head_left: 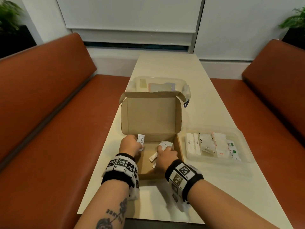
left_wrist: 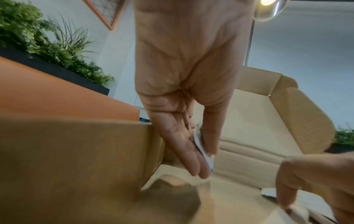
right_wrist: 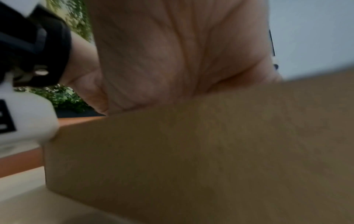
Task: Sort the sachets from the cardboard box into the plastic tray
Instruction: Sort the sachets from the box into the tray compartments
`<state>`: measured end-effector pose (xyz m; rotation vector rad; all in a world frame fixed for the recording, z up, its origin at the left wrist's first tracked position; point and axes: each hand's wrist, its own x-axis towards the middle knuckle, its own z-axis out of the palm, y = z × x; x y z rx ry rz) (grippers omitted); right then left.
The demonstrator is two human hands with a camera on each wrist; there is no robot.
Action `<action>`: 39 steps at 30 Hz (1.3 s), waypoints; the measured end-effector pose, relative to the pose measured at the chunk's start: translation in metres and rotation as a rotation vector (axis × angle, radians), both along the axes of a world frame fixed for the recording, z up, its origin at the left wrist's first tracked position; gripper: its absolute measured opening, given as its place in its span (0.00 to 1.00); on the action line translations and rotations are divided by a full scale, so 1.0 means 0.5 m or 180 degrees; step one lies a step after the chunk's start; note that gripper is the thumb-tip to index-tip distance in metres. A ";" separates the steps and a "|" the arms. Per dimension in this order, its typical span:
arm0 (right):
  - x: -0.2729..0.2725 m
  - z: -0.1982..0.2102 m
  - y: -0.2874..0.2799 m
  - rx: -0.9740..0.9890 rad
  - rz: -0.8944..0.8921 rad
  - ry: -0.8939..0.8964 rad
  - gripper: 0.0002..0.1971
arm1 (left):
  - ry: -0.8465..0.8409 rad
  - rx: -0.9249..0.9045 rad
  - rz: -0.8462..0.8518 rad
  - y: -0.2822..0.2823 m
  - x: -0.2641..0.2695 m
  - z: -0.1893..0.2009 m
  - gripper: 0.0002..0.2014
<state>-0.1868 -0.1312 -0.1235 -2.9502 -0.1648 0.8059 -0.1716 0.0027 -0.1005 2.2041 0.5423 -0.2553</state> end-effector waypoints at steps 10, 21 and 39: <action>-0.005 -0.006 -0.009 0.0605 0.0487 -0.0326 0.27 | -0.0088 -0.0233 0.0343 -0.018 -0.012 -0.013 0.11; 0.035 0.052 -0.075 0.2718 -0.0882 -0.0695 0.17 | -0.0480 -0.0511 0.0740 -0.034 -0.004 -0.007 0.19; 0.074 0.079 -0.037 0.2871 -0.1055 -0.0888 0.11 | -0.0273 -0.3044 0.0259 -0.091 -0.022 0.017 0.13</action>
